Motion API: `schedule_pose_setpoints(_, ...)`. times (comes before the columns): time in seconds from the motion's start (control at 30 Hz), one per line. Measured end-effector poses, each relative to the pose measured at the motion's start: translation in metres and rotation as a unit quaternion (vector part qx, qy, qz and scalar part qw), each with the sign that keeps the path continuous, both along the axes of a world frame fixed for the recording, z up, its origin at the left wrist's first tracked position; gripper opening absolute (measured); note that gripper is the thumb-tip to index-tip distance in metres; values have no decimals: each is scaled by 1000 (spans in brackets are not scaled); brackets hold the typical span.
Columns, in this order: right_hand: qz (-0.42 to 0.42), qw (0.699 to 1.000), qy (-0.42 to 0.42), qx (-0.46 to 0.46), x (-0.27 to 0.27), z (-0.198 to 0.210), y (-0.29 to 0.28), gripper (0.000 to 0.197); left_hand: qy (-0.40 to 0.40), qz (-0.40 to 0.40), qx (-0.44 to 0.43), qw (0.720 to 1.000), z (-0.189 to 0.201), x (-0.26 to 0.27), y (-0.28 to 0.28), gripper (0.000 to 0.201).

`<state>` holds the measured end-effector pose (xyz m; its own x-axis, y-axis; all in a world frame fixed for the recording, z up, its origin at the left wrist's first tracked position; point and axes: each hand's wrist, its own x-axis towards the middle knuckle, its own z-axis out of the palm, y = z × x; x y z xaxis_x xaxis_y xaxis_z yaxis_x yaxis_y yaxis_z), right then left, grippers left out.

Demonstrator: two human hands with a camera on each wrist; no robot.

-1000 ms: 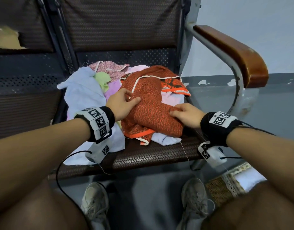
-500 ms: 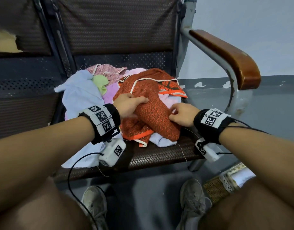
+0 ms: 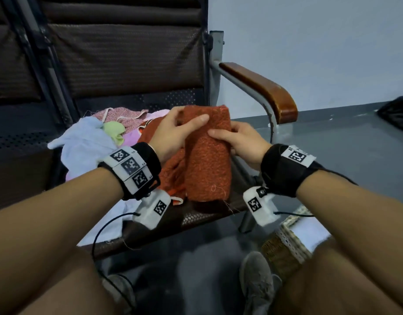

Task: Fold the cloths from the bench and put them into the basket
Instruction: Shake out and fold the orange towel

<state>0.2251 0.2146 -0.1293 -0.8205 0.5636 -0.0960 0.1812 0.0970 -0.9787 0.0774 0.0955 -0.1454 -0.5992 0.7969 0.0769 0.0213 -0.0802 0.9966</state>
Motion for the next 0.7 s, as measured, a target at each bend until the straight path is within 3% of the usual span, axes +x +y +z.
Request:
schedule_pose_setpoints(0.07,-38,997,32,-62,21,7,9,30,-28,-63,-49,996,-6,18,8,81)
schedule_pose_setpoints(0.13,-88,990,49,-101,46,12,25,27,14,-123,-103,987,-18,39,19,88)
schedule_pose_setpoints(0.27,-157,977,60,-130,113,7,66,22,103,-203,-134,964,-34,96,64,60)
schedule_pose_setpoints(0.43,-235,959,29,-153,226,-8,116,27,19,-327,-150,933,-58,188,131,44)
schedule_pose_setpoints(0.53,-322,929,6,-183,291,-43,134,27,5,-376,-204,904,-84,248,168,45)
schedule_pose_setpoints(0.63,-418,879,-19,-227,342,-100,141,19,19,-390,-277,878,-123,307,193,48)
schedule_pose_setpoints(0.7,-461,848,-71,-252,365,-145,145,18,58,-406,-354,841,-151,339,202,45)
